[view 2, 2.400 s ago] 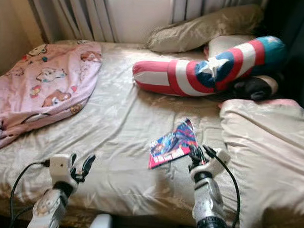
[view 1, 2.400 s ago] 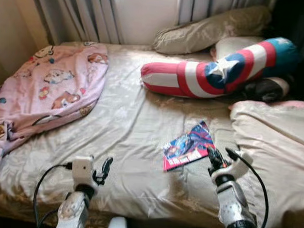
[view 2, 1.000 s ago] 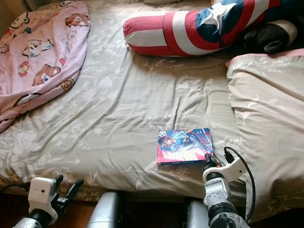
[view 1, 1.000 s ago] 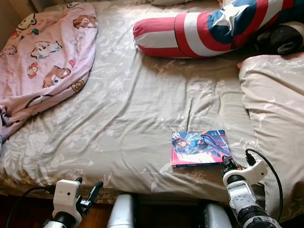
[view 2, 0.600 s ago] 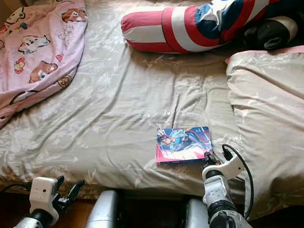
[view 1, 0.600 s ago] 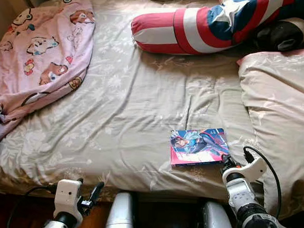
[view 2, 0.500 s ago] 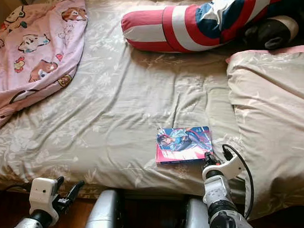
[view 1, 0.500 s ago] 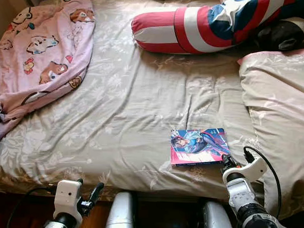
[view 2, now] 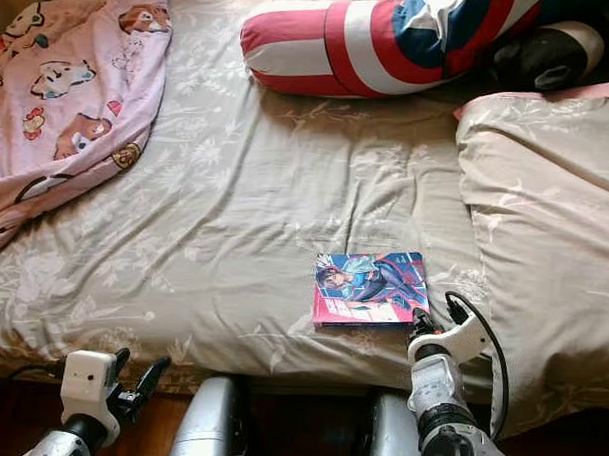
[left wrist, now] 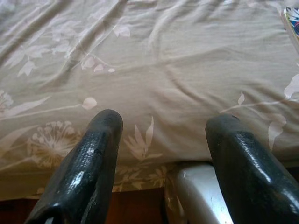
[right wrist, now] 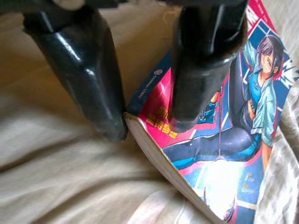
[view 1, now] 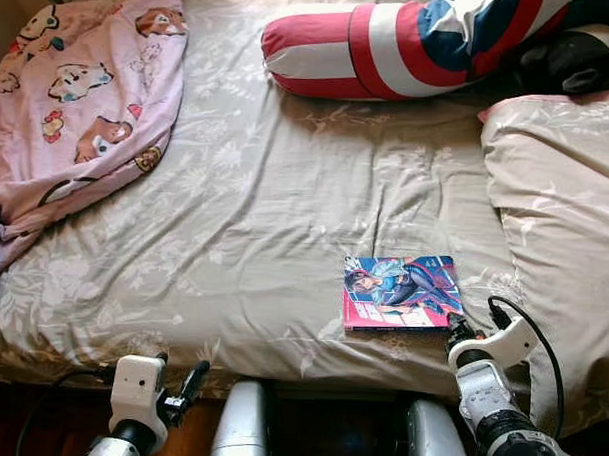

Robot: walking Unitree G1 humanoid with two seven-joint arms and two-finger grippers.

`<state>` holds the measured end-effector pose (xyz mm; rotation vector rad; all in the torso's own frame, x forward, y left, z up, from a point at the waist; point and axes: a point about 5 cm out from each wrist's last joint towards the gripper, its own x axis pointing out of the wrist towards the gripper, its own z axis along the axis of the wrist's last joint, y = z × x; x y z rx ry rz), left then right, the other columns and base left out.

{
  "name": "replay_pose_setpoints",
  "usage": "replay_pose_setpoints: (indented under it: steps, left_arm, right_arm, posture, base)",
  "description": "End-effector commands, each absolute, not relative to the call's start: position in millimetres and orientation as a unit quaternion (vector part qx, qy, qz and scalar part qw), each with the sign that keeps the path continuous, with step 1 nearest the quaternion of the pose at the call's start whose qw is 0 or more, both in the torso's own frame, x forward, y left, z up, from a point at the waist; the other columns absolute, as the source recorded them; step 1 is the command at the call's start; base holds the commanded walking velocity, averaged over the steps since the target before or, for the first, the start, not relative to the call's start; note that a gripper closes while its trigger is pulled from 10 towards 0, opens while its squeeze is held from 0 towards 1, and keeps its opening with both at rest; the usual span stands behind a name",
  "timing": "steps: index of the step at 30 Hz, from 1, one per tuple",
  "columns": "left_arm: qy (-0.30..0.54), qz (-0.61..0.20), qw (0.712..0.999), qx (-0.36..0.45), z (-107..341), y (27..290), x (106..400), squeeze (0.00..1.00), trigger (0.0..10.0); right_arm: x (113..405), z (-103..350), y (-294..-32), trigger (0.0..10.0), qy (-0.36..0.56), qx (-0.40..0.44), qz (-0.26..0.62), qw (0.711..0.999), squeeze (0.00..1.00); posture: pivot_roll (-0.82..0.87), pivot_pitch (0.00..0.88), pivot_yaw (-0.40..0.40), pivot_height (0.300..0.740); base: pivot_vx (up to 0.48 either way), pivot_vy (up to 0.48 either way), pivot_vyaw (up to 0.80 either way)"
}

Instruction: Clean up the room

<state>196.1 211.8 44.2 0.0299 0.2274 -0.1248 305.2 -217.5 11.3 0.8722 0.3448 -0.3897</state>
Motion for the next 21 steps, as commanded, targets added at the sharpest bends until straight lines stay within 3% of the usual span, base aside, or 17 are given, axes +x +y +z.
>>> replay_pose_setpoints:
  steps: [1,10,11,12,13,20,21]
  left_arm:
    - [0.141,-0.056,0.988,0.018,34,215,189,0.0,10.0]
    - [0.134,-0.058,0.989,0.011,34,210,199,0.0,10.0]
    - [0.132,-0.057,0.989,0.01,33,209,200,0.0,10.0]
    - [0.132,-0.057,0.99,0.008,33,208,202,0.0,10.0]
    - [0.132,-0.056,0.99,0.007,31,208,204,0.0,10.0]
    - [0.128,-0.053,0.99,-0.003,27,202,215,0.0,10.0]
    - [0.126,-0.05,0.991,-0.006,26,201,220,0.0,10.0]
  right_arm:
    - [294,-1,-215,10.0,0.188,0.417,-0.203,0.866,0.85]
    - [289,-4,-221,10.0,0.183,0.404,-0.218,0.869,0.79]
    - [289,-3,-223,10.0,0.173,0.399,-0.217,0.874,0.73]
    - [290,-1,-224,10.0,0.161,0.393,-0.214,0.88,0.73]
    - [290,0,-225,10.0,0.156,0.394,-0.21,0.881,0.0]
    - [278,-6,-232,10.0,0.147,0.355,-0.216,0.898,0.0]
    - [273,-7,-234,10.0,0.147,0.314,-0.212,0.914,0.0]
  posture:
    - [0.24,0.273,0.106,0.622]
    - [0.22,0.254,0.098,0.622]
    - [0.22,0.249,0.095,0.622]
    - [0.22,0.246,0.094,0.622]
    - [0.22,0.238,0.092,0.622]
    - [0.17,0.186,0.069,0.622]
    - [0.16,0.171,0.062,0.622]
  base:
    - [0.0,0.0,0.0]
    - [0.0,0.0,0.0]
    - [0.0,0.0,0.0]
    - [0.0,0.0,0.0]
    - [0.0,0.0,0.0]
    - [0.0,0.0,0.0]
    - [0.0,0.0,0.0]
